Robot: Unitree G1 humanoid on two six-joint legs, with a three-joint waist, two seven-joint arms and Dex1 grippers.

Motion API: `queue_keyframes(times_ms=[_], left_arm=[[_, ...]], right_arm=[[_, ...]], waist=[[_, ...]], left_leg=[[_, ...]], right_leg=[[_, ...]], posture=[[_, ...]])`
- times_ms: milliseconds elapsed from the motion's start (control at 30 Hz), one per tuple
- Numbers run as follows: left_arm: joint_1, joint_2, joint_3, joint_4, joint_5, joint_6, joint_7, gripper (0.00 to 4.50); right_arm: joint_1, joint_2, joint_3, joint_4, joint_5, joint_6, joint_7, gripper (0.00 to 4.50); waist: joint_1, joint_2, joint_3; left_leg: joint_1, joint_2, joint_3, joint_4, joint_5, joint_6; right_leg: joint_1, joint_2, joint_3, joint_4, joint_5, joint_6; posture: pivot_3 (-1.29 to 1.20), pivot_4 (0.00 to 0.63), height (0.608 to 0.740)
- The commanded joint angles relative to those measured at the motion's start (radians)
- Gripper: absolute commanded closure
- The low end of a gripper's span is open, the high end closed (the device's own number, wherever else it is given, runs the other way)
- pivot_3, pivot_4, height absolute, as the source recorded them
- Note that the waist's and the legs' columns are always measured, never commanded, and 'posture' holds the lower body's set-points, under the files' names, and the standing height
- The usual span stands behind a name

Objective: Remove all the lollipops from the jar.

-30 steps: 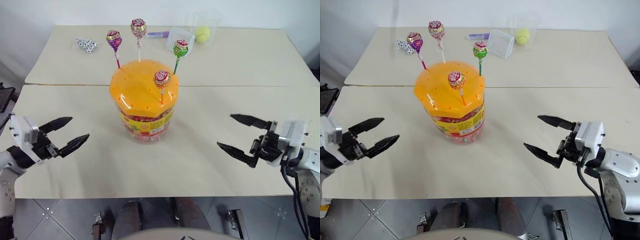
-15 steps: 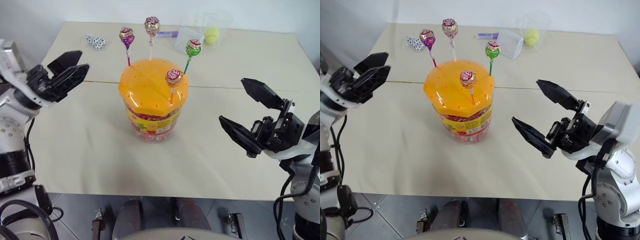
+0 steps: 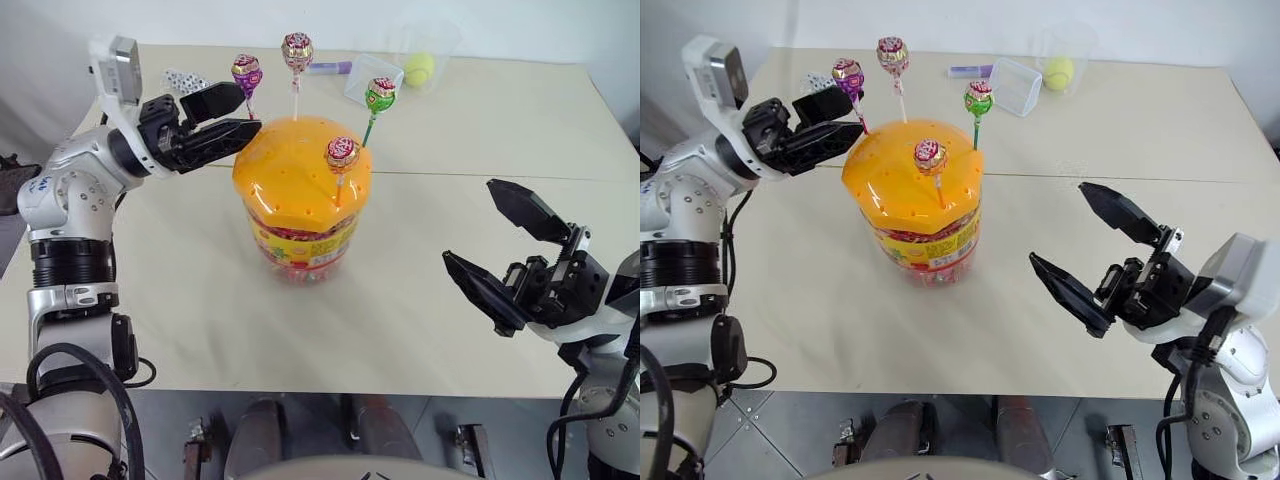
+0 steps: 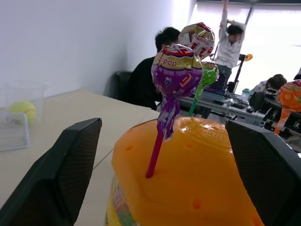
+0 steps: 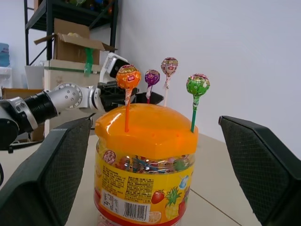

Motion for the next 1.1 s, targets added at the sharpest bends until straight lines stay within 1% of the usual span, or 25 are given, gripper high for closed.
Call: queue_keyframes(times_ms=[33,233,333,367,400,467,600,667,767,800,867,900,967,1000,1033,1100], left_arm=[[-0.045,0.001,0.009,0.020,0.015,-0.005,-0.029,1.20],[-0.085,-0.024,0.013,0.061,0.024,-0.002,-0.049,3.12],[-0.100,-0.038,0.031,0.063,-0.001,0.024,-0.057,4.01],[-0.108,-0.046,0.045,0.064,-0.012,0.031,-0.052,4.38],[-0.114,-0.052,0.055,0.065,-0.018,0.034,-0.048,4.48],[-0.151,-0.070,0.111,0.092,-0.061,0.071,-0.007,4.48],[-0.222,-0.074,0.260,0.194,-0.149,0.137,0.125,4.48],[-0.222,-0.050,0.313,0.213,-0.163,0.158,0.186,4.48],[-0.174,0.032,0.337,0.202,-0.133,0.185,0.243,4.48],[-0.086,0.112,0.318,0.173,-0.086,0.211,0.239,4.48],[0.055,0.228,0.278,0.124,-0.019,0.248,0.238,4.48],[0.186,0.292,0.270,0.080,0.015,0.268,0.233,4.48],[0.426,0.377,0.266,-0.014,0.060,0.308,0.233,4.48],[0.510,0.398,0.276,-0.052,0.066,0.321,0.238,4.48],[0.635,0.416,0.296,-0.108,0.083,0.345,0.254,4.48],[0.828,0.413,0.367,-0.216,0.089,0.390,0.293,4.48]], right_arm=[[0.004,0.012,0.003,-0.042,-0.008,-0.030,-0.009,0.00],[0.030,0.023,0.014,-0.050,-0.023,-0.046,-0.008,0.00],[0.035,0.021,0.015,-0.051,-0.023,-0.047,-0.009,0.00],[0.037,0.020,0.017,-0.051,-0.020,-0.046,-0.004,0.00],[0.037,0.018,0.018,-0.051,-0.018,-0.045,-0.001,0.00],[0.030,0.022,0.023,-0.048,-0.015,-0.048,0.002,0.00],[-0.008,0.023,0.051,-0.040,-0.004,-0.042,0.006,0.00],[-0.034,0.015,0.061,-0.031,0.000,-0.037,0.019,0.00],[-0.060,-0.015,0.068,-0.018,-0.003,-0.031,0.068,0.00],[-0.087,-0.044,0.073,0.002,0.001,-0.021,0.108,0.00],[-0.123,-0.089,0.081,0.033,0.010,-0.004,0.171,0.00],[-0.135,-0.124,0.086,0.055,0.006,0.003,0.227,0.00],[-0.138,-0.179,0.093,0.091,0.007,0.019,0.314,0.00],[-0.138,-0.194,0.094,0.105,0.009,0.023,0.341,0.00],[-0.134,-0.211,0.096,0.126,0.009,0.027,0.376,0.00],[-0.124,-0.234,0.106,0.163,-0.017,0.017,0.442,0.00]], waist=[[0.000,0.000,0.000],[0.002,0.000,0.000],[0.002,0.000,0.000],[0.002,0.000,0.000],[0.003,0.000,0.000],[0.003,0.000,0.000],[0.001,0.000,0.000],[-0.004,0.000,0.000],[-0.008,0.000,0.000],[-0.012,0.000,0.000],[-0.033,0.001,0.000],[-0.035,0.001,0.001],[-0.040,0.002,0.001],[-0.037,0.001,0.001],[-0.032,0.000,0.001],[-0.020,-0.003,0.001]], left_leg=[[0.000,0.000,0.000,0.000,0.000,0.000],[0.000,0.000,0.000,0.000,0.000,0.000],[0.000,0.000,0.000,0.000,0.000,0.000],[0.000,0.000,0.000,0.000,0.000,0.000],[0.000,0.000,-0.001,0.000,0.000,0.000],[-0.001,0.000,-0.001,0.000,0.000,0.000],[-0.001,0.000,-0.001,0.001,0.000,0.000],[0.000,0.000,-0.001,0.001,0.000,0.000],[0.001,0.000,-0.001,0.000,0.000,0.000],[0.001,0.001,-0.001,0.000,0.000,-0.001],[0.003,0.001,0.001,-0.002,0.000,-0.001],[0.003,0.001,0.002,-0.003,0.000,-0.001],[0.003,0.002,0.002,-0.003,0.000,-0.001],[0.002,0.002,0.001,-0.004,0.000,-0.001],[0.000,0.002,-0.001,-0.004,-0.001,0.000],[-0.002,0.002,-0.005,-0.004,-0.001,0.000]], right_leg=[[0.000,0.000,0.000,0.000,0.000,0.000],[0.000,-0.001,0.000,0.000,0.000,0.000],[0.000,-0.001,0.000,0.000,0.000,0.000],[0.000,0.000,0.000,0.000,0.000,0.000],[0.000,0.000,-0.001,0.000,0.000,0.000],[0.000,0.000,-0.001,0.000,0.000,0.000],[0.000,-0.001,-0.001,0.001,0.000,0.000],[0.000,-0.001,-0.001,0.001,0.000,0.000],[-0.001,0.000,-0.001,0.002,0.000,0.000],[-0.001,0.000,-0.001,0.003,0.000,0.000],[-0.001,-0.001,0.001,0.003,0.000,0.000],[-0.001,-0.001,0.001,0.003,0.000,0.000],[-0.001,-0.001,0.000,0.003,0.000,0.000],[-0.001,-0.003,0.000,0.003,0.000,0.000],[-0.002,-0.006,0.000,0.003,0.000,0.000],[-0.001,-0.007,-0.002,0.000,0.000,-0.001]], posture=[[0.00,0.150,0.740],[0.00,0.150,0.740],[0.00,0.150,0.740],[0.00,0.150,0.740],[0.00,0.150,0.740],[0.00,0.150,0.740],[0.00,0.150,0.740],[0.00,0.150,0.740],[0.00,0.150,0.740],[0.00,0.150,0.740],[0.00,0.150,0.740],[0.00,0.150,0.740],[0.00,0.150,0.740],[0.00,0.150,0.740],[0.00,0.150,0.740],[0.00,0.150,0.740]])
